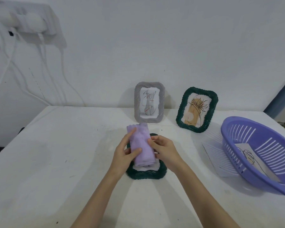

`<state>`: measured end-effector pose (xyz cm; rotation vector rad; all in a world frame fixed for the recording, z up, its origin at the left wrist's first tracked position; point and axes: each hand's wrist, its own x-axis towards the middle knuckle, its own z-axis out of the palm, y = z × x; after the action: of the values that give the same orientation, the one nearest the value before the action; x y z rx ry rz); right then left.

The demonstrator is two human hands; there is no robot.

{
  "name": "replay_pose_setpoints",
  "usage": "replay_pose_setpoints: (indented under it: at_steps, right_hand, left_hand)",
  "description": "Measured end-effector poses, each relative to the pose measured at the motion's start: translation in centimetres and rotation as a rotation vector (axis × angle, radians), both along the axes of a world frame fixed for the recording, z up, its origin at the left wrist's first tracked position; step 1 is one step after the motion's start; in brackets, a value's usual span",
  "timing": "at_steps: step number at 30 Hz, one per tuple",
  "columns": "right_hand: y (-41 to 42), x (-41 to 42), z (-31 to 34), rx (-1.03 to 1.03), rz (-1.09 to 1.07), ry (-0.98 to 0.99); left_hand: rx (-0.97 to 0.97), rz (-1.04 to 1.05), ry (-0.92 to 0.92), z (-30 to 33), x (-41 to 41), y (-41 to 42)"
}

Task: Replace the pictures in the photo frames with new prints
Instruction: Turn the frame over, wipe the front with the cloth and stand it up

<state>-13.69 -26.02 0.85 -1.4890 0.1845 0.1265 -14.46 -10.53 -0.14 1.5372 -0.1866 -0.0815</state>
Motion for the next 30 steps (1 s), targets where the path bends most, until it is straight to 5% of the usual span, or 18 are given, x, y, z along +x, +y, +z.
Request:
replay_pose_setpoints:
  at_steps: [3,8,10,12,14,19,25,30]
  right_hand:
    - [-0.8,0.1,-0.4,-0.095,-0.014,-0.007]
    - [-3.7,0.8,-2.3,-0.751,-0.180,0.034]
    - [-3.8,0.5,-2.9,-0.822,-0.164,0.039]
    - [-3.5,0.1,-3.3,-0.843,-0.164,0.029]
    - [-3.1,-0.2,-3.7,-0.878,-0.163,0.006]
    - [-2.4,-0.5,-4.7,-1.041,-0.132,-0.048]
    - [-1.1,-0.8,-5.3,-1.002,-0.275,-0.123]
    - [-0.7,-1.2,-5.9,-0.915,-0.318,-0.170]
  left_hand:
    - [0.017,-0.013,0.069,0.1,0.5,2.6]
    - [0.204,-0.012,0.196,-0.4,1.9,10.1]
    - [0.535,0.021,0.184,-1.3,1.9,11.4]
    - [1.075,0.000,0.190,-2.5,1.6,11.5]
    - [1.288,-0.044,0.211,-3.2,1.2,11.1]
    - [1.334,0.074,0.043,-1.4,1.9,8.8]
    - [1.139,-0.079,-0.036,-1.9,2.2,1.1]
    - [0.780,0.056,-0.029,-3.2,1.9,0.3]
